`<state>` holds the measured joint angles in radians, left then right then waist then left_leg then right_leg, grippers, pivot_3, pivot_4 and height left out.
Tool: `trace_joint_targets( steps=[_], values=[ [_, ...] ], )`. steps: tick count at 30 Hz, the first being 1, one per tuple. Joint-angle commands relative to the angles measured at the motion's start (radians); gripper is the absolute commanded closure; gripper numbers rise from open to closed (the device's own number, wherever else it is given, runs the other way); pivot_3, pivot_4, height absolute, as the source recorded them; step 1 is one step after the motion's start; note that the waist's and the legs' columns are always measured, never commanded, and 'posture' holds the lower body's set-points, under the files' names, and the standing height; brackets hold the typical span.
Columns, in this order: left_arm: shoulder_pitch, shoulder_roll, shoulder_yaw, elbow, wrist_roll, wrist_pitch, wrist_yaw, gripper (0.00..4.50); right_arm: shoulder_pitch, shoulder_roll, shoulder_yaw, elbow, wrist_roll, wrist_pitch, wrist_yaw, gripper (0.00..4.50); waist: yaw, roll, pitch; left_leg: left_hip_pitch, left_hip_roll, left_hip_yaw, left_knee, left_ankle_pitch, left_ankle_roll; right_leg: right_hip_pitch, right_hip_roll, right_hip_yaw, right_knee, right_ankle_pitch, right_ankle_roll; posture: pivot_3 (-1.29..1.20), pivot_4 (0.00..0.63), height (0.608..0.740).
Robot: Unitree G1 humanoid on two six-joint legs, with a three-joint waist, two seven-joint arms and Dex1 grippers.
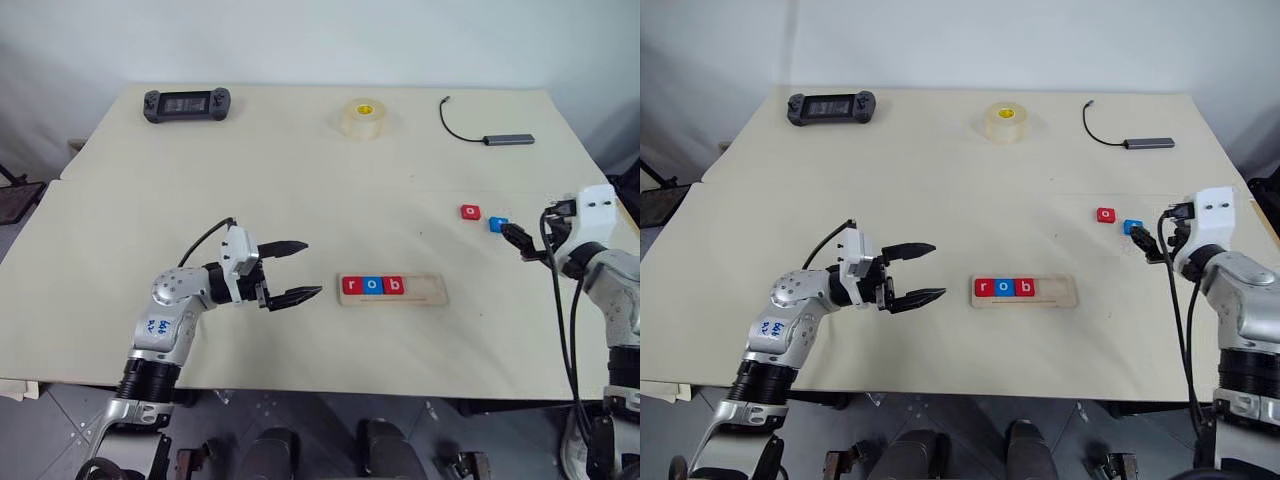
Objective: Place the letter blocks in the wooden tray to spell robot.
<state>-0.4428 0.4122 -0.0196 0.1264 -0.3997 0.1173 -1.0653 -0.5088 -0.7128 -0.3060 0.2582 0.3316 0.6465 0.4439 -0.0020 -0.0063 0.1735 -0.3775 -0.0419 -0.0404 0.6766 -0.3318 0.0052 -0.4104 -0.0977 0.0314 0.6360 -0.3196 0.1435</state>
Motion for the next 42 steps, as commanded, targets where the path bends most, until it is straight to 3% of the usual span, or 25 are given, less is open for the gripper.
trace_joint_targets(
  steps=[1, 11, 24, 36, 39, 42],
  values=[
    [-0.005, -0.004, 0.004, -0.016, 0.003, -0.026, 0.006, 0.0, -0.029, -0.001, 0.012, 0.001, -0.018, -0.002, -0.009, 0.07, -0.001, 0.0, 0.0, 0.0, 0.0, 0.0, 0.0, 0.0, 0.0, 0.0, 0.0, 0.0, 0.0, 0.0, 0.0, 0.0, 0.15, 0.74],
    [0.004, -0.008, -0.003, -0.034, 0.006, -0.032, 0.015, 0.0, -0.094, 0.029, 0.065, 0.004, -0.025, 0.014, 0.007, 0.07, -0.003, 0.0, 0.0, 0.0, 0.0, 0.0, 0.0, 0.0, 0.0, -0.001, 0.0, 0.0, 0.0, 0.0, 0.0, 0.0, 0.15, 0.74],
    [-0.016, -0.024, -0.015, -0.029, 0.003, -0.028, 0.018, 0.0, -0.422, 0.212, 0.142, 0.473, -0.173, -0.122, -0.187, 0.07, -0.023, 0.0, 0.0, -0.002, 0.0, 0.0, 0.0, 0.0, -0.001, -0.002, 0.0, 0.0, 0.002, 0.0, 0.0, 0.0, 0.15, 0.74],
    [-0.049, -0.025, -0.01, 0.01, 0.003, -0.036, 0.01, 0.0, -0.531, 0.242, 0.074, 0.736, -0.145, -0.224, -0.212, 0.07, -0.029, 0.0, 0.0, -0.002, 0.001, 0.0, -0.002, 0.0, -0.001, -0.003, 0.001, -0.001, 0.001, 0.0, 0.0, 0.0, 0.15, 0.74],
    [-0.054, -0.025, -0.011, 0.017, 0.004, -0.04, 0.008, 0.0, -0.532, 0.25, 0.052, 0.744, -0.124, -0.21, -0.195, 0.65, -0.029, 0.0, 0.0, -0.002, 0.001, 0.0, -0.002, 0.0, -0.001, -0.002, 0.001, -0.001, 0.002, 0.0, 0.0, 0.0, 0.15, 0.74],
    [-0.057, -0.025, -0.011, 0.019, 0.004, -0.044, 0.008, 0.0, -0.522, 0.253, 0.049, 0.735, -0.127, -0.209, -0.2, 1.58, -0.029, 0.0, 0.0, -0.002, 0.001, 0.0, -0.002, 0.0, -0.001, -0.002, 0.001, -0.001, 0.002, 0.0, 0.0, 0.0, 0.15, 0.74]
  ],
)
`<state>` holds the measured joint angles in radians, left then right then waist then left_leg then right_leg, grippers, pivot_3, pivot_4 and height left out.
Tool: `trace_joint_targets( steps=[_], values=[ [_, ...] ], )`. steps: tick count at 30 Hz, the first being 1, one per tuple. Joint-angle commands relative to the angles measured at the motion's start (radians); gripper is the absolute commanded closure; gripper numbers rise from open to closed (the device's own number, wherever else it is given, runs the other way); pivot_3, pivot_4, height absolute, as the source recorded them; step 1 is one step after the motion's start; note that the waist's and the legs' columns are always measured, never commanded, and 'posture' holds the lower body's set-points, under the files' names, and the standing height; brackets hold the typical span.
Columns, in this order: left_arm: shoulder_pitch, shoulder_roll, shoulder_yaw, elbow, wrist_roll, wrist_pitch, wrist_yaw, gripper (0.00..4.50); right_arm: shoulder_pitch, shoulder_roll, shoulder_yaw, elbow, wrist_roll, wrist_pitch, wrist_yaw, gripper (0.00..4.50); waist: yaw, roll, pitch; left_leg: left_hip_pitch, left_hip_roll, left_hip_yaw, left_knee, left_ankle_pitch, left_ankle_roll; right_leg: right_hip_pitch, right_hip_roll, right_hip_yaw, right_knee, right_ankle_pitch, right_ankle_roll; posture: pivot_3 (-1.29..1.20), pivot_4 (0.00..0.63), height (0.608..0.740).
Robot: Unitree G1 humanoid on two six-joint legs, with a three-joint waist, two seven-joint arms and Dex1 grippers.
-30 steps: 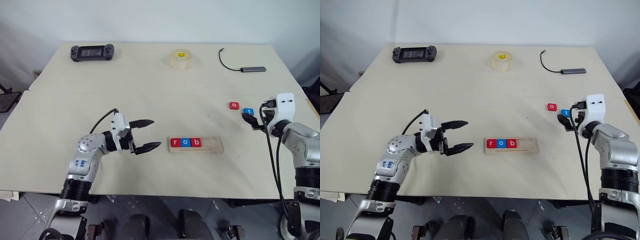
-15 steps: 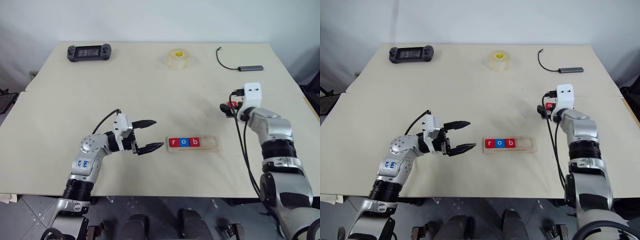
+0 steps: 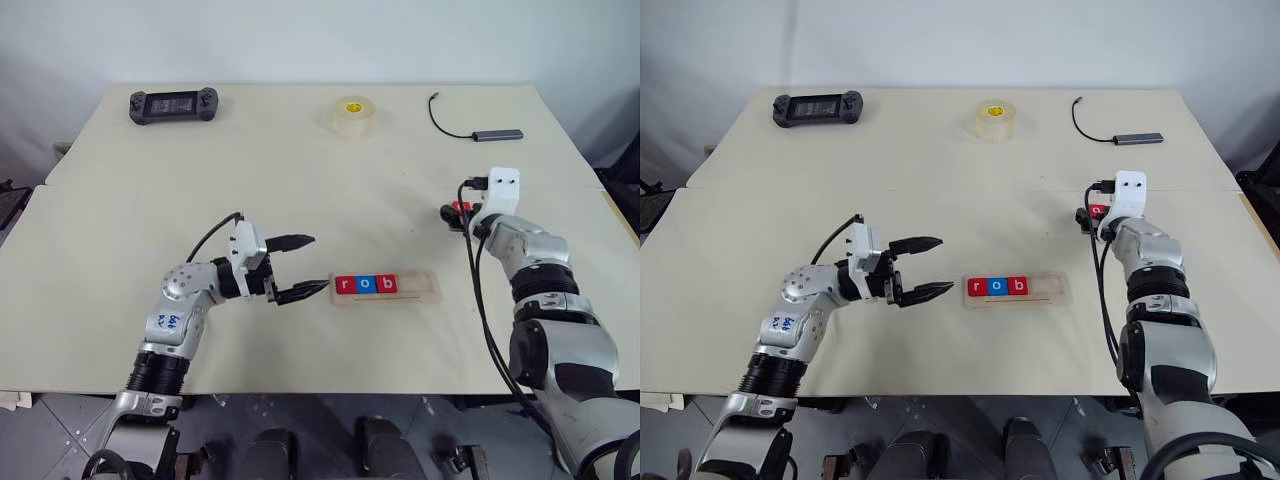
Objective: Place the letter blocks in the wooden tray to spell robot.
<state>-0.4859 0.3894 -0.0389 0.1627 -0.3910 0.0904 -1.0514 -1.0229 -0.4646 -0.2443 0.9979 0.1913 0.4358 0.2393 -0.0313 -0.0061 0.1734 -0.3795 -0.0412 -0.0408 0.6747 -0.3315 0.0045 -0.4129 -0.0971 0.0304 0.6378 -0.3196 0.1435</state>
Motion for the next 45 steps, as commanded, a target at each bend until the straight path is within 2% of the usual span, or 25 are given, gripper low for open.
trace_joint_targets(
  steps=[1, 4, 9, 13, 15, 22, 28, 33, 34, 38, 40, 43, 45],
  values=[
    [-0.014, -0.002, 0.007, -0.019, -0.005, -0.017, -0.006, 0.0, -0.003, 0.004, -0.013, -0.011, 0.012, 0.004, 0.005, 1.93, 0.0, 0.0, 0.0, 0.0, 0.0, 0.0, 0.0, 0.0, 0.0, 0.0, 0.0, 0.0, 0.0, 0.0, 0.0, 0.0, 0.15, 0.74],
    [-0.012, -0.001, 0.005, -0.023, -0.006, -0.016, -0.006, 0.0, 0.01, 0.003, -0.011, -0.035, 0.009, 0.01, 0.005, 2.97, -0.002, 0.0, 0.0, 0.0, 0.0, 0.0, 0.0, 0.0, 0.0, 0.0, 0.0, 0.0, 0.0, 0.0, 0.0, 0.0, 0.15, 0.74],
    [-0.005, -0.002, 0.003, -0.035, -0.008, -0.01, -0.005, 0.0, 0.085, 0.001, 0.021, -0.226, 0.002, 0.077, 0.023, 2.97, 0.0, 0.0, 0.0, 0.0, 0.0, 0.0, 0.0, 0.0, 0.0, 0.0, -0.001, 0.0, 0.0, 0.0, 0.0, 0.0, 0.15, 0.74],
    [0.002, -0.006, -0.007, -0.042, -0.011, 0.0, -0.011, 0.0, 0.236, -0.007, 0.018, -0.581, 0.038, 0.262, 0.013, 2.97, 0.004, 0.001, 0.0, -0.002, 0.0, -0.001, 0.0, 0.0, 0.0, -0.001, -0.002, 0.0, 0.0, 0.0, 0.0, 0.0, 0.15, 0.74],
    [0.002, -0.006, -0.011, -0.042, -0.013, 0.005, -0.018, 0.0, 0.321, -0.009, -0.003, -0.772, 0.068, 0.371, -0.001, 2.97, 0.006, 0.001, -0.001, -0.007, 0.0, -0.004, 0.004, 0.0, 0.0, -0.005, -0.002, -0.001, 0.001, 0.0, 0.0, 0.0, 0.15, 0.74],
    [-0.015, 0.001, -0.021, -0.017, -0.011, 0.014, -0.054, 0.0, 0.598, 0.01, -0.122, -1.3, 0.149, 0.681, -0.063, 2.97, 0.009, 0.001, -0.001, -0.014, -0.002, -0.003, 0.007, 0.0, 0.0, -0.013, -0.001, 0.0, 0.007, 0.0, 0.0, 0.0, 0.15, 0.74],
    [-0.028, -0.001, -0.018, -0.005, -0.009, 0.016, -0.065, 0.0, 0.772, 0.108, -0.165, -1.561, 0.163, 0.794, -0.127, 2.97, 0.006, 0.001, -0.001, -0.013, -0.001, -0.002, 0.006, 0.0, 0.0, -0.013, -0.001, 0.002, 0.008, 0.0, 0.0, 0.0, 0.15, 0.74],
    [-0.025, -0.004, -0.02, -0.008, -0.007, 0.015, -0.068, 0.0, 0.859, 0.124, -0.137, -1.572, 0.141, 0.765, -0.132, 2.97, 0.006, 0.001, -0.001, -0.013, -0.003, -0.001, 0.006, 0.001, 0.001, -0.013, 0.0, 0.002, 0.008, 0.0, 0.0, 0.0, 0.15, 0.74],
    [-0.024, -0.005, -0.021, -0.008, -0.007, 0.015, -0.067, 0.0, 0.862, 0.124, -0.134, -1.566, 0.141, 0.762, -0.131, 2.3, 0.006, 0.001, -0.001, -0.012, -0.003, -0.001, 0.006, 0.001, 0.001, -0.013, 0.0, 0.002, 0.008, 0.0, 0.0, 0.0, 0.15, 0.74],
    [-0.033, -0.004, -0.016, 0.0, -0.008, 0.014, -0.071, 0.0, 0.838, 0.065, -0.141, -1.551, 0.189, 0.765, -0.047, 1.1, 0.006, 0.001, -0.001, -0.011, -0.003, -0.001, 0.006, 0.001, 0.0, -0.013, 0.0, 0.002, 0.008, 0.0, 0.0, 0.0, 0.15, 0.74],
    [-0.034, 0.003, -0.015, -0.002, -0.011, 0.016, -0.082, 0.0, 0.837, -0.032, -0.145, -1.52, 0.23, 0.776, 0.054, 0.46, 0.007, 0.001, -0.001, -0.012, -0.003, -0.001, 0.006, 0.001, 0.001, -0.013, 0.0, 0.002, 0.008, 0.0, 0.0, 0.0, 0.15, 0.74],
    [-0.033, 0.01, -0.014, -0.005, -0.017, 0.011, -0.103, 0.0, 0.835, -0.192, -0.129, -1.428, 0.273, 0.683, 0.243, 0.46, 0.01, 0.001, -0.001, -0.012, -0.004, -0.001, 0.006, 0.001, 0.002, -0.012, 0.0, 0.002, 0.007, 0.0, 0.0, 0.0, 0.15, 0.74],
    [-0.034, 0.012, -0.014, -0.008, -0.02, 0.005, -0.118, 0.0, 0.843, -0.317, -0.077, -1.355, 0.262, 0.522, 0.428, 0.46, 0.011, 0.001, -0.001, -0.011, -0.004, -0.001, 0.006, 0.001, 0.002, -0.011, 0.0, 0.002, 0.006, 0.0, 0.0, 0.0, 0.15, 0.74]
  ],
)
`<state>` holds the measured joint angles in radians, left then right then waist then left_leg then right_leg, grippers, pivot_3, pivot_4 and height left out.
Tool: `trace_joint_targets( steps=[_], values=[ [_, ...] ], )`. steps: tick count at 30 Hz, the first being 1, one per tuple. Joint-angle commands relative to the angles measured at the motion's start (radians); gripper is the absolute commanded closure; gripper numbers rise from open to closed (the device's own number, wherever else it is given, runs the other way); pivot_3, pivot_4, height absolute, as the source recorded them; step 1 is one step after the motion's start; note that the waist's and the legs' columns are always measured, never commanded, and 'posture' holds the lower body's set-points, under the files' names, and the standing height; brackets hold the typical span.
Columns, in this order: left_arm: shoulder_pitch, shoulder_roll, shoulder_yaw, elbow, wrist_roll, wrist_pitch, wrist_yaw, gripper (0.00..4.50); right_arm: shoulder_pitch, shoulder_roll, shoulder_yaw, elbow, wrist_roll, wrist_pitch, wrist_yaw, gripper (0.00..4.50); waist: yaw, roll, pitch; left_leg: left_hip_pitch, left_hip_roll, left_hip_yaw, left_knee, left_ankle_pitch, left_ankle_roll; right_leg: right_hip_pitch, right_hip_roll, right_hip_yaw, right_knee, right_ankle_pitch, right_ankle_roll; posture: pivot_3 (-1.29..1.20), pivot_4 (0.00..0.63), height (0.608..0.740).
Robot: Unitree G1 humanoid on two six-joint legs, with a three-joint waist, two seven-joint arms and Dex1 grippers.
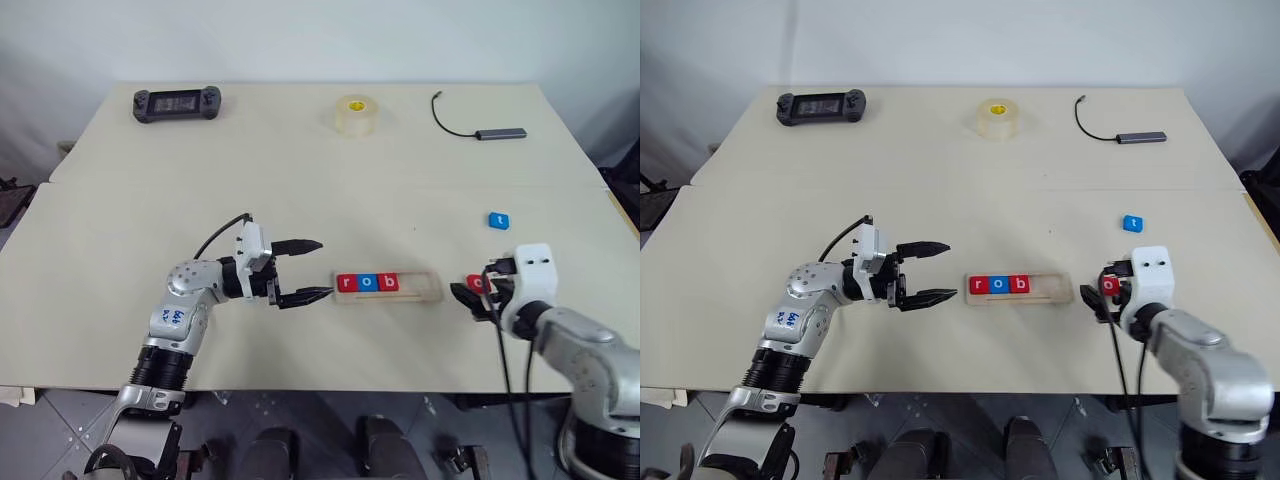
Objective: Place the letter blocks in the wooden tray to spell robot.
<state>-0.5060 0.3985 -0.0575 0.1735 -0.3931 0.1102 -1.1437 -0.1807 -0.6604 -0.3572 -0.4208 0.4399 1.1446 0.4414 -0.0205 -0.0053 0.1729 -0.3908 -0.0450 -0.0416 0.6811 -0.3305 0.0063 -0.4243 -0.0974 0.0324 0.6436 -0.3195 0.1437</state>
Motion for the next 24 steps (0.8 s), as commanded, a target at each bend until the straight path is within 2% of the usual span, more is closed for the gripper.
trace_joint_targets(
  steps=[1, 4, 8, 11, 18, 24],
  values=[
    [-0.013, 0.006, 0.004, -0.021, -0.018, -0.019, -0.035, 0.0, 0.008, -0.175, 0.061, 0.103, 0.001, -0.28, 0.322, 0.46, 0.0, 0.0, 0.0, 0.0, 0.0, 0.001, 0.0, 0.0, 0.0, 0.0, 0.0, 0.0, 0.0, 0.0, 0.0, 0.0, 0.15, 0.74],
    [-0.02, 0.016, 0.004, -0.021, -0.019, -0.026, -0.067, 0.0, -0.01, -0.275, 0.118, 0.251, -0.017, -0.494, 0.548, 0.46, 0.0, -0.001, 0.0, 0.001, 0.0, 0.001, 0.0, 0.0, 0.001, 0.001, 0.001, 0.0, -0.001, 0.0, 0.001, 0.0, 0.15, 0.74],
    [-0.034, 0.029, -0.001, -0.026, -0.013, -0.028, -0.095, 0.0, -0.119, -0.336, 0.233, 0.514, -0.111, -0.743, 0.73, 0.46, -0.004, -0.002, 0.001, 0.002, 0.001, 0.001, 0.001, 0.0, 0.001, 0.003, 0.001, 0.0, -0.001, 0.0, 0.001, 0.0, 0.15, 0.74],
    [-0.039, 0.039, 0.001, -0.036, -0.006, -0.019, -0.093, 0.0, -0.206, -0.343, 0.313, 0.686, -0.178, -0.901, 0.833, 0.46, -0.005, -0.002, 0.001, 0.003, 0.001, 0.002, 0.001, 0.0, 0.0, 0.003, 0.001, 0.0, -0.001, 0.001, 0.001, 0.0, 0.15, 0.74],
    [-0.008, 0.066, 0.032, -0.073, -0.027, 0.018, -0.058, 0.0, -0.331, -0.295, 0.374, 0.913, -0.223, -1.031, 0.946, 0.46, -0.004, -0.002, 0.001, 0.003, 0.001, 0.002, 0.001, 0.0, 0.0, 0.002, 0.0, 0.0, -0.001, 0.001, 0.001, 0.0, 0.15, 0.74],
    [0.015, 0.088, 0.04, -0.107, -0.031, 0.023, -0.047, 0.0, -0.429, -0.263, 0.429, 1.119, -0.315, -1.164, 0.957, 0.46, -0.005, -0.001, 0.001, 0.003, 0.001, 0.002, 0.001, 0.001, 0.0, 0.002, -0.001, 0.0, -0.002, 0.001, 0.001, 0.0, 0.15, 0.74]
  ],
)
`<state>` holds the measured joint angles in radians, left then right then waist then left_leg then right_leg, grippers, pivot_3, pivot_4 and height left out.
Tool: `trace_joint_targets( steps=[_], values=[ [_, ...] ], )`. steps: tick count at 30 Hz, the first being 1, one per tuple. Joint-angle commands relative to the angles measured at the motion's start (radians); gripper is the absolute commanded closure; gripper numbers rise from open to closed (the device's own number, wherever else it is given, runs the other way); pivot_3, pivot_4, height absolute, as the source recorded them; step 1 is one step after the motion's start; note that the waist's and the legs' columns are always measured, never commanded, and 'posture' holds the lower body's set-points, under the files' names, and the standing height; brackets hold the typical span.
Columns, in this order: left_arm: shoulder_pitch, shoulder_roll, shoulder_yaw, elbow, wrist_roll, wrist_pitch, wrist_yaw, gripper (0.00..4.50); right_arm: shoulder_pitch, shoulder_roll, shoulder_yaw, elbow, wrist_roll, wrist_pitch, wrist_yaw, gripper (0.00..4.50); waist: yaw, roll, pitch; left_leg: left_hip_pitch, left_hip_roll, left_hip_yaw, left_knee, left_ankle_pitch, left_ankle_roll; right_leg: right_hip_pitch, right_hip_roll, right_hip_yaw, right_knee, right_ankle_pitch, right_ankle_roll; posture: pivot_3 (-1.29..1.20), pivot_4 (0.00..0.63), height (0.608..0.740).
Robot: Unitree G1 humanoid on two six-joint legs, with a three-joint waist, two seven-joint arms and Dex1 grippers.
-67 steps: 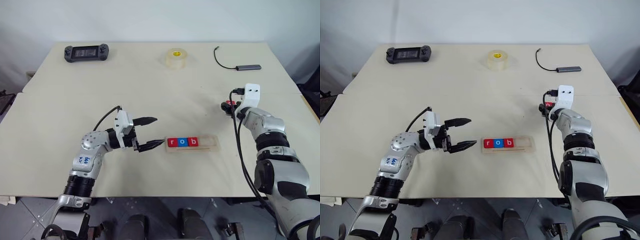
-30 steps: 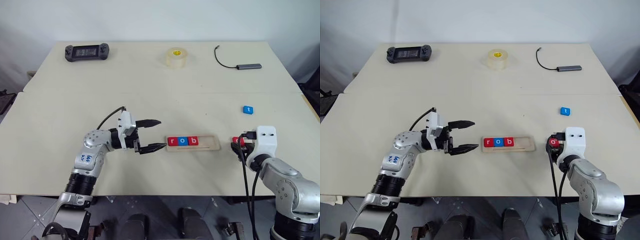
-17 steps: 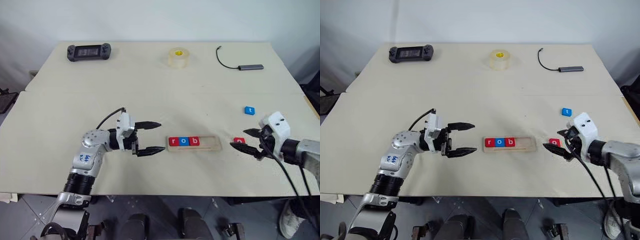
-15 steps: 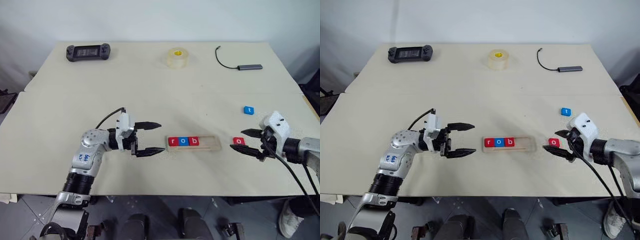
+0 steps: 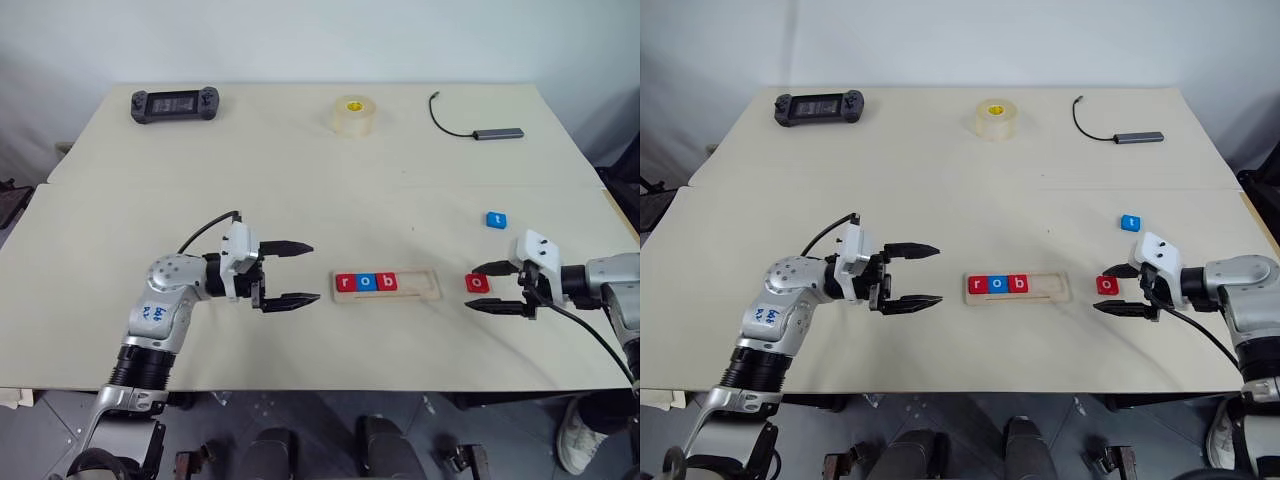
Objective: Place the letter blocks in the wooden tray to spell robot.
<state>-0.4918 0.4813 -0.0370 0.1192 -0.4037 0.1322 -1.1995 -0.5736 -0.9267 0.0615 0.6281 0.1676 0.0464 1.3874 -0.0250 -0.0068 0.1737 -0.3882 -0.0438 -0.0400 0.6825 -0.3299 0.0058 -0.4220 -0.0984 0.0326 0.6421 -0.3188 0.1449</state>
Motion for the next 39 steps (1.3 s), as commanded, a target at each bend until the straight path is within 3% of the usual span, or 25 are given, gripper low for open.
trace_joint_targets(
  steps=[1, 2, 5, 11, 19, 24, 32, 39],
  values=[
    [0.001, 0.007, 0.02, -0.054, -0.02, 0.0, 0.012, 0.0, -0.046, 0.005, 0.019, 0.095, -0.056, -0.088, 0.014, 0.46, 0.0, 0.0, 0.0, 0.0, 0.0, 0.0, 0.0, 0.0, 0.0, 0.0, 0.0, 0.0, 0.0, 0.0, 0.0, 0.0, 0.15, 0.74],
    [0.001, 0.007, 0.02, -0.056, -0.02, 0.0, 0.015, 0.0, -0.057, 0.006, 0.029, 0.121, -0.071, -0.111, 0.017, 0.46, 0.0, 0.0, 0.0, 0.0, 0.0, 0.0, 0.0, 0.0, 0.0, 0.0, 0.0, 0.0, 0.0, 0.0, 0.0, 0.0, 0.15, 0.74],
    [0.004, 0.009, 0.023, -0.058, -0.018, -0.002, 0.024, 0.0, -0.093, 0.015, 0.038, 0.191, -0.097, -0.153, 0.02, 1.03, 0.0, 0.0, 0.0, 0.0, 0.0, 0.0, 0.0, 0.0, 0.0, 0.001, 0.0, 0.0, 0.0, 0.0, 0.0, 0.0, 0.15, 0.74],
    [0.019, 0.01, 0.026, -0.071, -0.017, -0.004, 0.048, 0.0, -0.153, 0.018, 0.04, 0.288, -0.128, -0.212, 0.014, 2.99, 0.0, 0.0, 0.0, 0.001, 0.0, 0.0, 0.001, 0.0, 0.0, 0.002, 0.0, -0.001, 0.0, 0.0, 0.0, 0.0, 0.15, 0.74],
    [0.03, 0.0, 0.053, -0.049, -0.003, -0.028, 0.117, 0.0, -0.195, 0.044, 0.065, 0.051, -0.09, -0.121, 0.126, 3.05, -0.004, 0.0, 0.0, 0.001, 0.001, 0.0, 0.001, 0.0, -0.001, 0.001, 0.0, -0.001, 0.0, 0.0, 0.0, 0.0, 0.15, 0.74],
    [0.052, -0.007, 0.046, -0.063, -0.004, -0.027, 0.136, 0.0, -0.231, 0.117, 0.107, -0.101, -0.101, -0.032, 0.108, 3.05, -0.002, 0.0, 0.0, 0.001, 0.003, -0.001, 0.001, 0.0, -0.002, 0.0, 0.0, 0.0, 0.0, 0.0, 0.0, 0.0, 0.15, 0.74],
    [0.064, -0.013, 0.04, -0.084, -0.01, -0.016, 0.149, 0.0, -0.264, 0.204, 0.164, -0.105, -0.124, -0.027, 0.108, 3.05, 0.019, 0.0, 0.0, -0.001, 0.0, -0.002, 0.001, 0.0, -0.002, -0.001, 0.0, -0.002, 0.0, 0.0, -0.001, 0.0, 0.15, 0.74],
    [0.086, -0.007, 0.048, -0.114, -0.013, -0.007, 0.169, 0.0, -0.264, 0.201, 0.182, -0.083, -0.13, -0.052, 0.133, 3.05, 0.02, 0.0, 0.0, -0.002, 0.0, -0.002, 0.001, 0.0, -0.002, -0.001, 0.0, -0.002, 0.0, 0.0, -0.001, 0.0, 0.15, 0.74]
  ],
)
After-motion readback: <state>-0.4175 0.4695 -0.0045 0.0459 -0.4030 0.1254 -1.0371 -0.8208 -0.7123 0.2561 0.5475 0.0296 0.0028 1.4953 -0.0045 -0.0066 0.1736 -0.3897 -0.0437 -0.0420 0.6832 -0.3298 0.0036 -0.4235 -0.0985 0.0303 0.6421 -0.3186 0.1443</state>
